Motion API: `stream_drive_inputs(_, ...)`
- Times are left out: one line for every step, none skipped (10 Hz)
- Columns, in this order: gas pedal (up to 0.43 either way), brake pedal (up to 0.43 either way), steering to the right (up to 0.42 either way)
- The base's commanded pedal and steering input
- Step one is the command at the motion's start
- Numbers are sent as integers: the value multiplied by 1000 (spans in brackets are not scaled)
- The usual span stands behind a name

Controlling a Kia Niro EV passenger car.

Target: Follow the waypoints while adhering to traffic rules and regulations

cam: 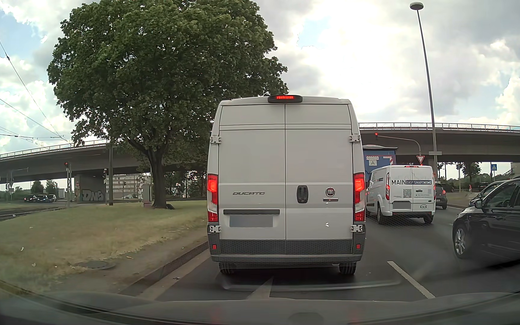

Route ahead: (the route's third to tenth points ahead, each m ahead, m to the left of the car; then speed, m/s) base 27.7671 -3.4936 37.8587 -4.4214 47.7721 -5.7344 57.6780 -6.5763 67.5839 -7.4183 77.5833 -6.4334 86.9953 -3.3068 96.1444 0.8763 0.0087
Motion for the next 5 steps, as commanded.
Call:
stream_drive_inputs(0, 317, 12)
stream_drive_inputs(0, 317, 12)
stream_drive_inputs(0, 317, 12)
stream_drive_inputs(0, 317, 11)
stream_drive_inputs(0, 317, 11)
